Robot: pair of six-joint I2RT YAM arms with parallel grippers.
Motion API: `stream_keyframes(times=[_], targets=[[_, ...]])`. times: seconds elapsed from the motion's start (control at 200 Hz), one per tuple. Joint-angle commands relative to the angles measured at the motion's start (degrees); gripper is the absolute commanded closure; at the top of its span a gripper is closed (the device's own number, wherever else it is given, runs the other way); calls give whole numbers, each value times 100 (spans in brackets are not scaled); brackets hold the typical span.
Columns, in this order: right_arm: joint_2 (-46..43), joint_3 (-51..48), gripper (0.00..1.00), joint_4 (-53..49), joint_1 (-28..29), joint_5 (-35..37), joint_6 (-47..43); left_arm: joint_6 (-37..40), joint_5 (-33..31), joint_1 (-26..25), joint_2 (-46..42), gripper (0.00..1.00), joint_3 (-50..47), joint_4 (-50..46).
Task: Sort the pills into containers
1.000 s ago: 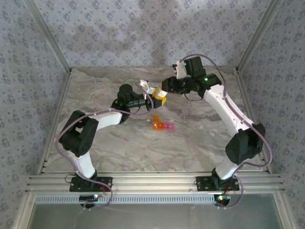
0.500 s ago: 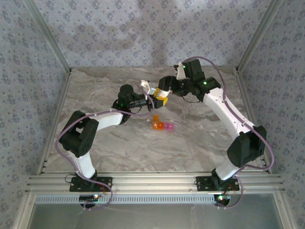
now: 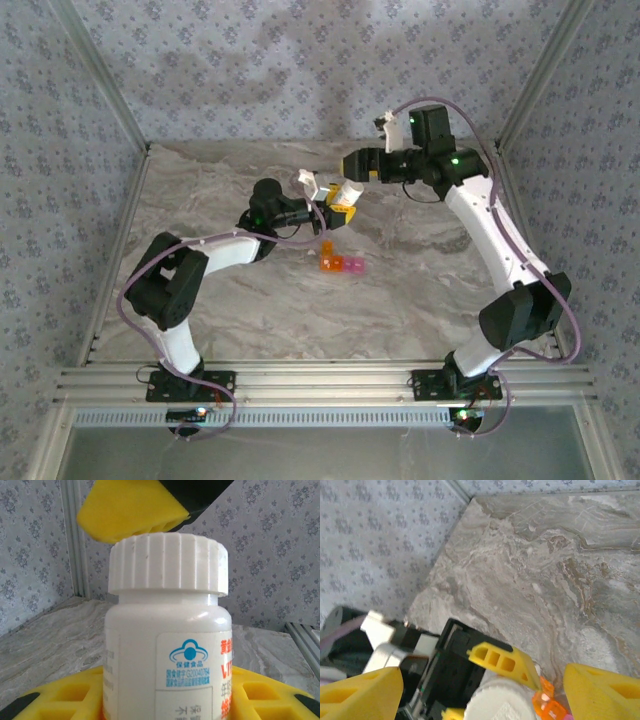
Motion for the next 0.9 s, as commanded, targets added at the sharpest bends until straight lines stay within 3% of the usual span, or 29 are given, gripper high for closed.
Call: stream_keyframes(times=[0.0,0.895], targets=[[27,222,16,-740,-39,-192,-883,93,159,7,-168,100,156,221],[238,237,28,-817,152,-209,-1045,109,179,3,-154,100,238,132]])
